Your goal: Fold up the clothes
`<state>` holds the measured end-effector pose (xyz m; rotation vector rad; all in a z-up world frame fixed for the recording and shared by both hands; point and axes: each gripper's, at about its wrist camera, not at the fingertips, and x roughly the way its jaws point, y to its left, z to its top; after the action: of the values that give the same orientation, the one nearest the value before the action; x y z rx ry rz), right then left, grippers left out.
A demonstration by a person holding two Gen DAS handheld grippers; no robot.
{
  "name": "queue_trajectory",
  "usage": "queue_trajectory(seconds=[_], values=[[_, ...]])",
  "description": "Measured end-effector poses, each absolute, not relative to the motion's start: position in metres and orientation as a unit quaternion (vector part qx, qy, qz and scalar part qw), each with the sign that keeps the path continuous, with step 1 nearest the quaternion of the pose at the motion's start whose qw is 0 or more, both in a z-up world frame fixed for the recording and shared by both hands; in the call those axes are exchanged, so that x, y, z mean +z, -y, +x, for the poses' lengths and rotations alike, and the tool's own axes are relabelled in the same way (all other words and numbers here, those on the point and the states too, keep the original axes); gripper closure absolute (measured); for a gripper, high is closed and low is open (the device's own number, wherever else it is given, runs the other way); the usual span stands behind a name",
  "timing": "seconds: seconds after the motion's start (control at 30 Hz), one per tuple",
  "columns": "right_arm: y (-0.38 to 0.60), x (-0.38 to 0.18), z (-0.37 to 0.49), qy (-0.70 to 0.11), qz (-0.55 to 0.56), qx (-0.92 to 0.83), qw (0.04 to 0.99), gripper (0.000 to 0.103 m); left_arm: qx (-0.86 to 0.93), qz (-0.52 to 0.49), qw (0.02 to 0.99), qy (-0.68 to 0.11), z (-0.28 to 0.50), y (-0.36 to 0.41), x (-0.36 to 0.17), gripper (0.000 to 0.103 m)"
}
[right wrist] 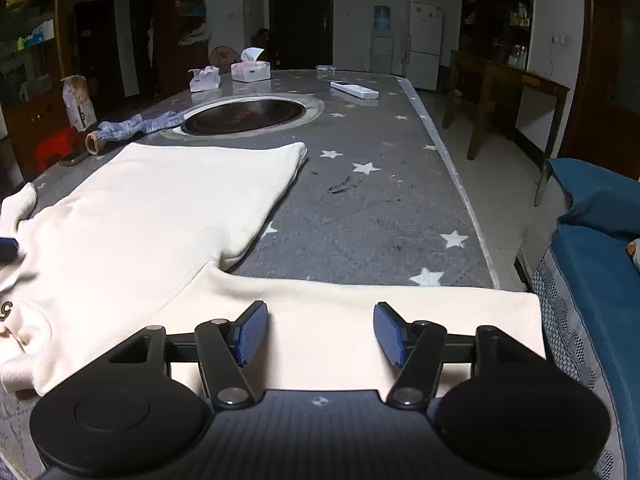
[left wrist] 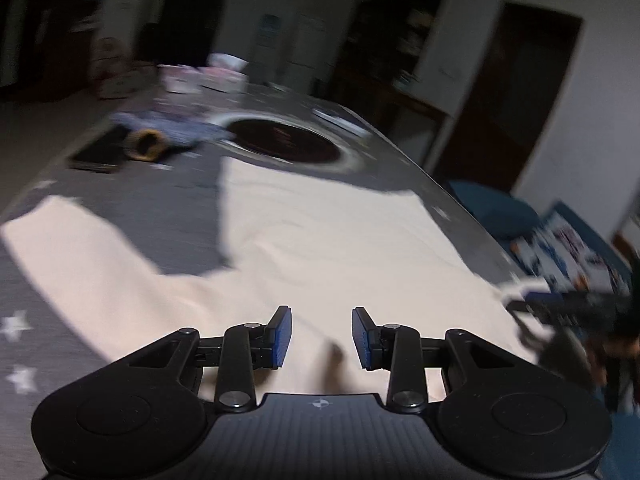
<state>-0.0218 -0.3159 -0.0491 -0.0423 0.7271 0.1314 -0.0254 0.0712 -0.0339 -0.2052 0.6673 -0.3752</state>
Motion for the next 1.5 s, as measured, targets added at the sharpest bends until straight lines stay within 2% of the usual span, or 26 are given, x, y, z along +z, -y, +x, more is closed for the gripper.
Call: queue_trajectory(seconds=[0.4, 0.93, 0.97, 1.0, 1.03, 1.1, 1.4, 1.5], values=[[0.315, -0.05, -0.017, -0.359, -0.023, 0.055, 0.931, 0.033, 0.092, -0.13, 0.936, -0.314, 0.022, -0.171, -0.04, 0.067], [0.314, -0.05, -0.017, -0.359, -0.023, 0.051, 0.932, 0.032, 0.162, -0.153, 0.926, -0.306, 0.051, -0.197, -0.048, 0.07], [0.314, -0.05, -0.017, -0.359, -0.024, 0.051, 0.932, 0.032, 0.162, -0.149, 0.926, -0.306, 0.052, -0.197, -0.048, 0.071], [0.314, -0.051, -0.017, -0.359, -0.024, 0.051, 0.932, 0.032, 0.163, -0.147, 0.926, -0.306, 0.053, -0.197, -0.048, 0.085], [0.314, -0.051, -0.017, -0.359, -0.024, 0.051, 0.932, 0.032, 0.159, -0.149, 0.927, -0.306, 0.054, -0.2, -0.048, 0.091], [0.314, -0.051, -0.018, -0.358, -0.024, 0.05, 0.932, 0.032, 0.155, -0.156, 0.927, -0.305, 0.052, -0.204, -0.048, 0.098], [0.316, -0.051, -0.017, -0.358, -0.023, 0.049, 0.932, 0.028, 0.158, -0.179, 0.945, -0.223, -0.012, -0.216, -0.004, 0.099], [0.316, -0.051, -0.017, -0.357, -0.025, 0.051, 0.932, 0.028, 0.166, -0.18, 0.944, -0.22, -0.032, -0.223, -0.001, 0.099]])
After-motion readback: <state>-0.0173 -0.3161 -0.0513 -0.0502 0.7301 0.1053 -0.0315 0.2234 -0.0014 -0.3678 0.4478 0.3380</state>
